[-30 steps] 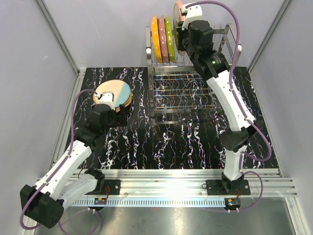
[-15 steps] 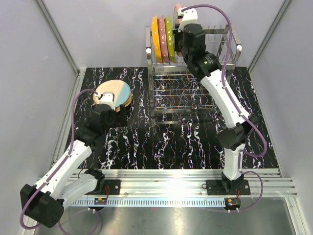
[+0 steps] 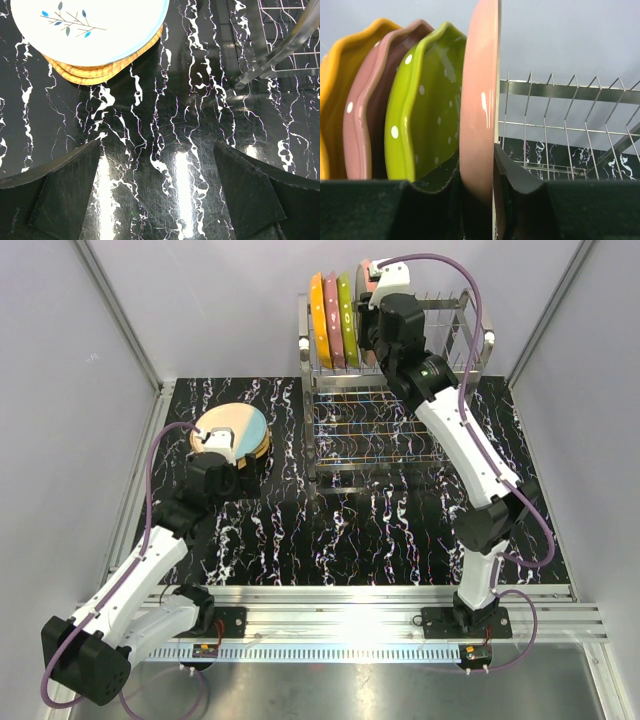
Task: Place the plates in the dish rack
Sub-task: Insert the plate into the dish rack
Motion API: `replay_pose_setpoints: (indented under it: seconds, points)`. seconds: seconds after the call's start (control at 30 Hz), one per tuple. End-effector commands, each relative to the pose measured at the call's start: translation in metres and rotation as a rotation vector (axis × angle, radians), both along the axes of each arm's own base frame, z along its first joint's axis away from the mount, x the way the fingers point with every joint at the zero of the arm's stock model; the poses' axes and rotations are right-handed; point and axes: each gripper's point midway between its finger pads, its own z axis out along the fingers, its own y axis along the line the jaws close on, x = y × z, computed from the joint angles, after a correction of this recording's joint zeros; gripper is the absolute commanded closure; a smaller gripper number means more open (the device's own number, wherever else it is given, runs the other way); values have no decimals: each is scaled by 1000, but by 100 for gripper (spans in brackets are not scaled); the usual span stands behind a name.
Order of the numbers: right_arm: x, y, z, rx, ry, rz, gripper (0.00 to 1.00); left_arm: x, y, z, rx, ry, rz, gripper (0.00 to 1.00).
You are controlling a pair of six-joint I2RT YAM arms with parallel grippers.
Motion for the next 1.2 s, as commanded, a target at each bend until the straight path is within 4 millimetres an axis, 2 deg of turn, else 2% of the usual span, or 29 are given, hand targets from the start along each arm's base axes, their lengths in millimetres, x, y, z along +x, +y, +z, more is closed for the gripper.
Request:
replay_pose_setpoints:
  seconds: [0.0,0.3,0.53,0.9,1.17]
  points:
    - [-19,-14,53,91,-124,0,69,7,-6,14,-38,-43,-8,1]
    - [-25,-13,55,131,-110,10,60,5,-4,13,-29,-41,-3,1]
    - [-41,-16,78,178,-137,39,53,6,-3,14,-26,-43,1,1]
    - [-71,-22,110,257,-178,93,51,4,-1,14,-28,-43,8,1]
    - [-81,-27,117,273,-183,100,51,4,1,14,-21,-43,16,1]
